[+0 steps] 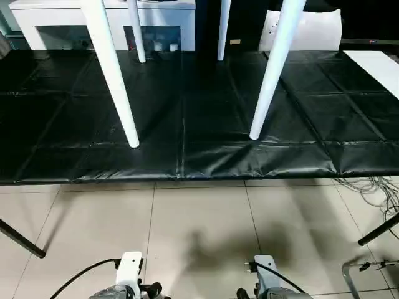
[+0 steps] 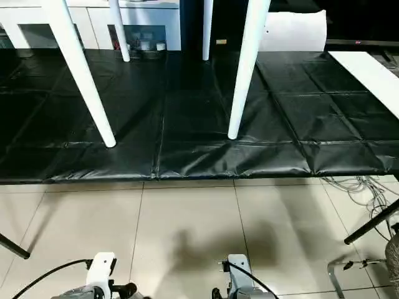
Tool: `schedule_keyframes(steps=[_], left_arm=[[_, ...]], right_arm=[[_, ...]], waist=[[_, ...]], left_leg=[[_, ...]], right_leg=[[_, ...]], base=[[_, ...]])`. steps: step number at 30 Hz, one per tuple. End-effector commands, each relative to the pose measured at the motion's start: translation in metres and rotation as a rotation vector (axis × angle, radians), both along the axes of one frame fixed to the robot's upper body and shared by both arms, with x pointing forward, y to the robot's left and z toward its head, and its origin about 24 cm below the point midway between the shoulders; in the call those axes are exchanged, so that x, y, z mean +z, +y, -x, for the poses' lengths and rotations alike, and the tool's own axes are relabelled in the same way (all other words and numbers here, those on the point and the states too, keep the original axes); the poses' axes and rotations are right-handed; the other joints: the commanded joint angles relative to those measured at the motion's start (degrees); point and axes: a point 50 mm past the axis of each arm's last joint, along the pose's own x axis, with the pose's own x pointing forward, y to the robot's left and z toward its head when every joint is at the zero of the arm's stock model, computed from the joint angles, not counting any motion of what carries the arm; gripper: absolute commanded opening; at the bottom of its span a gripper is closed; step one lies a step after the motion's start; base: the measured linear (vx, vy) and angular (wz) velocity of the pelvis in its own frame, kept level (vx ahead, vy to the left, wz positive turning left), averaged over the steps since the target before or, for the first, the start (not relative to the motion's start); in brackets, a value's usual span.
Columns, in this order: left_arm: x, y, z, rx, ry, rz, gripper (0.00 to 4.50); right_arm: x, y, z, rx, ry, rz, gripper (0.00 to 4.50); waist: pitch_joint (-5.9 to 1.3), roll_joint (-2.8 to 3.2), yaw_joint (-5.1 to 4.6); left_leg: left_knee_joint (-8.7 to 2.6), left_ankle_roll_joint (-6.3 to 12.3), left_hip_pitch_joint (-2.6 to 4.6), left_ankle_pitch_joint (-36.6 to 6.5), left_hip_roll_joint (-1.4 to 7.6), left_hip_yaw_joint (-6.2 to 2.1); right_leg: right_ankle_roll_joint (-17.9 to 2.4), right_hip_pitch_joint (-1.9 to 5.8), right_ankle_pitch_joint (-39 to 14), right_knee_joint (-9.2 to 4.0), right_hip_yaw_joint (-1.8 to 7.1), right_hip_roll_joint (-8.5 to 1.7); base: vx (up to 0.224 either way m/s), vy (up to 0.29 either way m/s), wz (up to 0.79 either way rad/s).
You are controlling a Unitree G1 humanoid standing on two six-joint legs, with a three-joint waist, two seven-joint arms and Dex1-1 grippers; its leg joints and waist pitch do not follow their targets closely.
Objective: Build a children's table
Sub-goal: Flip table
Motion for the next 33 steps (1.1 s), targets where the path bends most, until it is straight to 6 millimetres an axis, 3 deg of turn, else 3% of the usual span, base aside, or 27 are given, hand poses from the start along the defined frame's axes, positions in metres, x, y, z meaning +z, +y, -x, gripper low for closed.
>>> schedule_keyframes(steps=[1, 14, 23, 33], left_arm=[[-0.0033, 0.0000, 0.0079, 0.004, 0.033, -0.004, 4.44], [-0.0033, 0.0000, 0.0079, 0.004, 0.033, -0.004, 4.44], [-0.0033, 0.0000, 0.0079, 0.004, 0.033, -0.004, 4.44], [-0.0033, 0.0000, 0.0079, 0.004, 0.033, -0.004, 4.44]], right_arm=[[-0.0024, 0.0005, 0.0068, -0.003, 0.028, -0.001, 4.50], [-0.0024, 0.0005, 0.0068, -0.003, 0.028, -0.001, 4.50], [-0.0024, 0.0005, 0.0068, -0.003, 0.028, -0.001, 4.50], [-0.0024, 0.0005, 0.0068, -0.003, 0.028, -0.001, 4.50]], waist=[[-2.01, 0.32, 0.30], [-1.92, 0.23, 0.37], [-2.07, 0.06, 0.54], [-1.89, 0.01, 0.60]], left_leg=[[-5.58, 1.09, 0.89, -17.8, 4.78, -1.43], [-5.83, 0.73, 0.84, -18.1, 4.91, -1.19], [-5.59, 2.38, 0.69, -14.8, 4.93, -0.79], [-5.80, 1.41, 0.86, -16.6, 5.04, -0.50]], right_leg=[[-14.6, 0.40, -3.5, -4.50, 3.17, -5.73], [-14.0, 0.17, -5.2, -4.81, 3.28, -5.70], [-14.5, 0.17, -1.5, -4.59, 3.37, -5.69], [-13.9, -0.16, -4.7, -4.92, 3.63, -5.62]], base=[[0.000, 0.000, 0.00], [0.000, 0.000, 0.00], [0.000, 0.000, 0.00], [0.000, 0.000, 0.00]])
